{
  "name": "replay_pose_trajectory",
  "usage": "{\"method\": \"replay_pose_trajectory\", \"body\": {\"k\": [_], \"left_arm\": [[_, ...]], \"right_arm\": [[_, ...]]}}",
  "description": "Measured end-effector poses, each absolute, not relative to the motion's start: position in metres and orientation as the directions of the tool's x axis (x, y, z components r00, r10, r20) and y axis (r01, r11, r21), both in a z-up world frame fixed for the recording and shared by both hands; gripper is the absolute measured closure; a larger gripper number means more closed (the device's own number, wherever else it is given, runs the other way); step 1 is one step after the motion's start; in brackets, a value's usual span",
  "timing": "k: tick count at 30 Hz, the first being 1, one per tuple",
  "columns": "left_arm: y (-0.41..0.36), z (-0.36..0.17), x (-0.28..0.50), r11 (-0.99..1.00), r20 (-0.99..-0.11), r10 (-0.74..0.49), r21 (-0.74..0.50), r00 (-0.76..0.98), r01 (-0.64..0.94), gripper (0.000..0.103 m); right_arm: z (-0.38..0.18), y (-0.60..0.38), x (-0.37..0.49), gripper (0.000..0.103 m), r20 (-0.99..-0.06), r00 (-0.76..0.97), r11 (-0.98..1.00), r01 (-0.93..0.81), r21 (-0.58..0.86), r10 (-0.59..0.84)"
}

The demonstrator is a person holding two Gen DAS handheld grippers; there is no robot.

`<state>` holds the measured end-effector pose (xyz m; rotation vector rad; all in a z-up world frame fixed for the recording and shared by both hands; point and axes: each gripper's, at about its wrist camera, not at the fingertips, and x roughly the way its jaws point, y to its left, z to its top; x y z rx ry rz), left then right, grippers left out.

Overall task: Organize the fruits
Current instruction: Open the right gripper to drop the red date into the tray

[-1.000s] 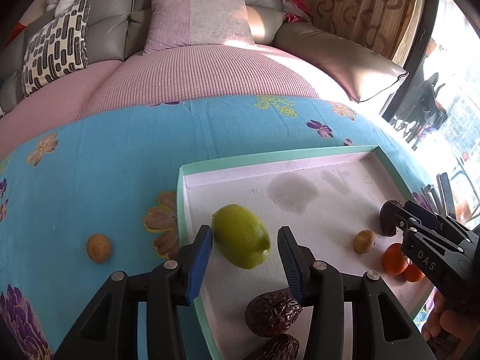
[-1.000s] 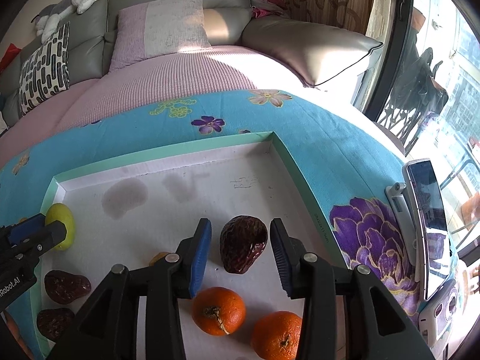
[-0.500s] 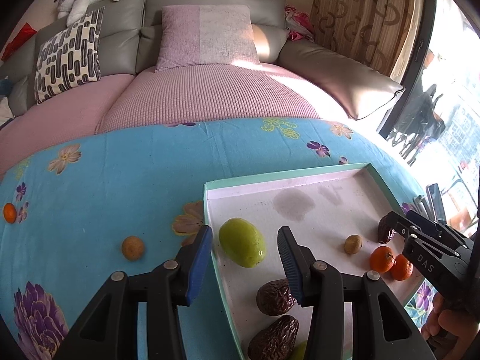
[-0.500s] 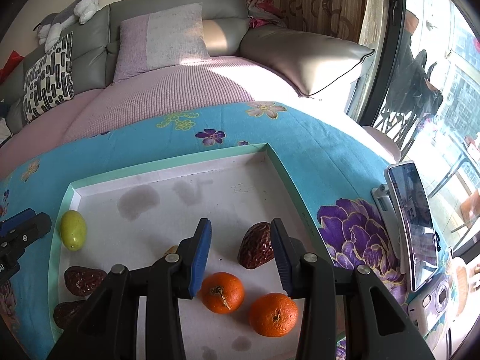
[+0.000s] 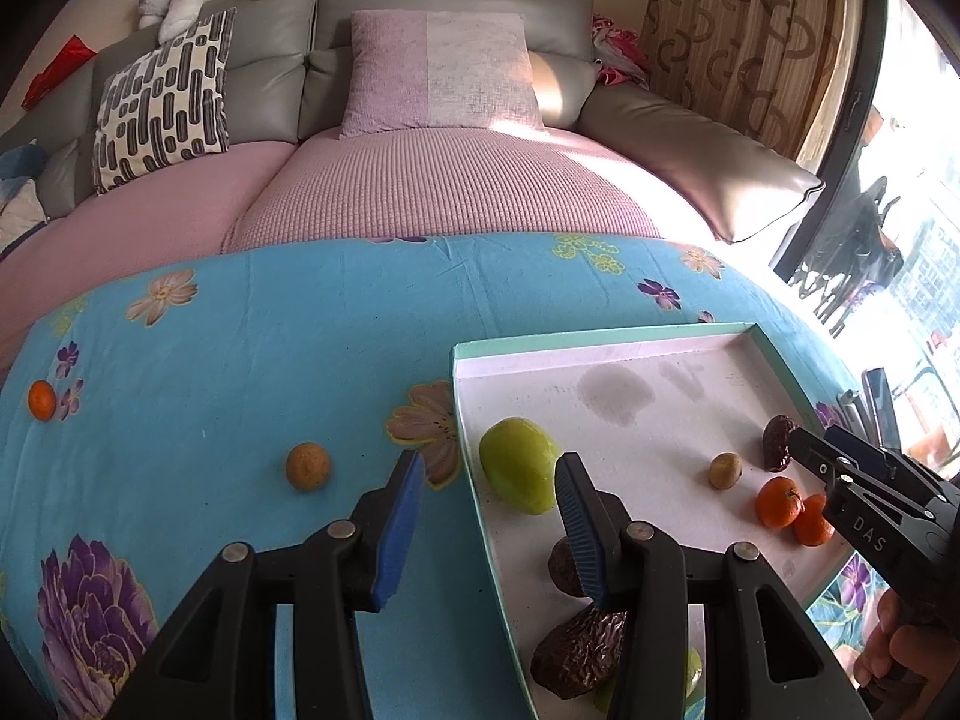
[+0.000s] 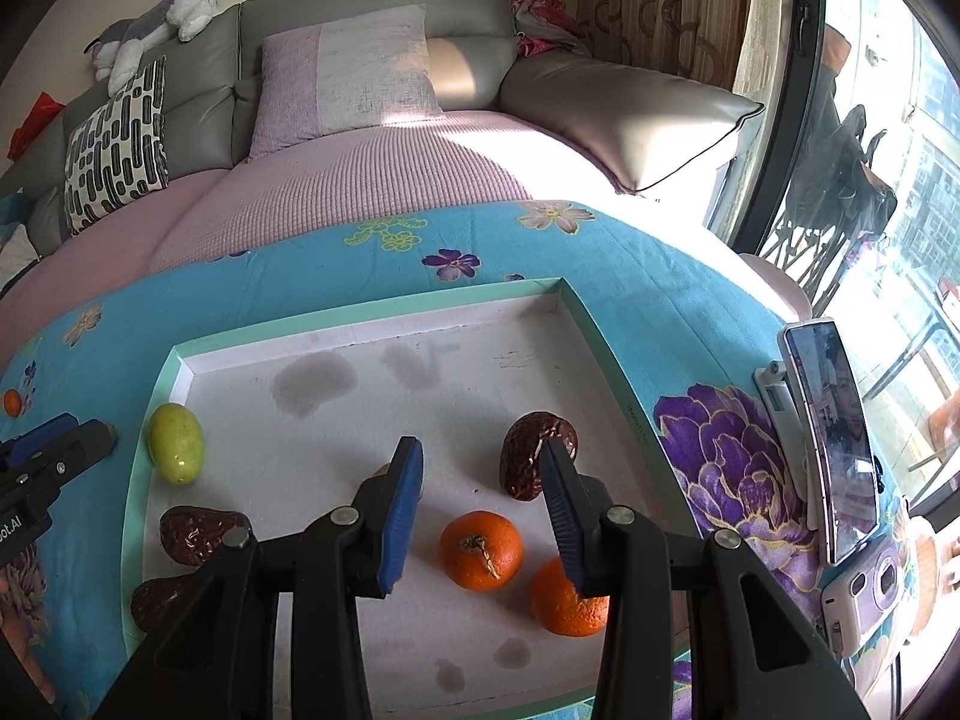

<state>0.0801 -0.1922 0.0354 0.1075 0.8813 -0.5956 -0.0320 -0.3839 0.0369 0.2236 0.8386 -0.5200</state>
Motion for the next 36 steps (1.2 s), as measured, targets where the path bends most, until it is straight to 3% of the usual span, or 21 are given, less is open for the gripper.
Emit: {"method": "replay_pose_trajectory", "body": {"k": [10, 11, 12, 14, 17, 21, 24, 29, 32, 36], "left_arm": [[-0.189, 0.029, 0.085, 0.849, -0.766, -0.42, -0.142, 0.486, 0.509, 0.053], [-0.189, 0.027, 0.086, 0.853, -0.771, -0.412, -0.137, 0.486, 0.504, 0.045], [-0.189, 0.025, 0.087, 0.858, -0.775, -0.401, -0.131, 0.488, 0.497, 0.038], [-0.187, 0.021, 0.09, 0.868, -0.781, -0.38, -0.116, 0.496, 0.482, 0.033], [-0.184, 0.015, 0.094, 0.882, -0.793, -0.351, -0.101, 0.499, 0.46, 0.021], [-0.18, 0.011, 0.099, 0.895, -0.797, -0.331, -0.095, 0.506, 0.435, 0.009], [-0.176, 0.011, 0.1, 0.903, -0.792, -0.324, -0.094, 0.518, 0.42, 0.002], [-0.173, 0.01, 0.103, 0.91, -0.791, -0.312, -0.089, 0.526, 0.405, 0.0], [-0.172, 0.009, 0.103, 0.912, -0.789, -0.311, -0.09, 0.53, 0.4, 0.0], [-0.17, 0.009, 0.104, 0.915, -0.788, -0.307, -0.089, 0.534, 0.394, 0.0]], "right_arm": [[0.035, -0.381, -0.03, 0.061, -0.761, 0.553, 0.861, 0.509, -0.014, -0.339], [0.034, -0.381, -0.03, 0.059, -0.761, 0.553, 0.862, 0.506, -0.016, -0.339], [0.034, -0.381, -0.029, 0.05, -0.762, 0.551, 0.862, 0.506, -0.019, -0.34], [0.033, -0.38, -0.029, 0.037, -0.759, 0.555, 0.864, 0.503, -0.019, -0.34], [0.033, -0.377, -0.027, 0.035, -0.755, 0.564, 0.873, 0.487, -0.022, -0.334], [0.03, -0.373, -0.024, 0.022, -0.754, 0.566, 0.881, 0.472, -0.034, -0.333], [0.029, -0.372, -0.024, 0.021, -0.752, 0.57, 0.883, 0.468, -0.033, -0.33], [0.026, -0.372, -0.023, 0.019, -0.754, 0.57, 0.886, 0.463, -0.033, -0.326], [0.025, -0.372, -0.022, 0.006, -0.752, 0.575, 0.886, 0.462, -0.028, -0.323], [0.026, -0.37, -0.022, 0.006, -0.742, 0.581, 0.885, 0.464, -0.036, -0.335]]}}
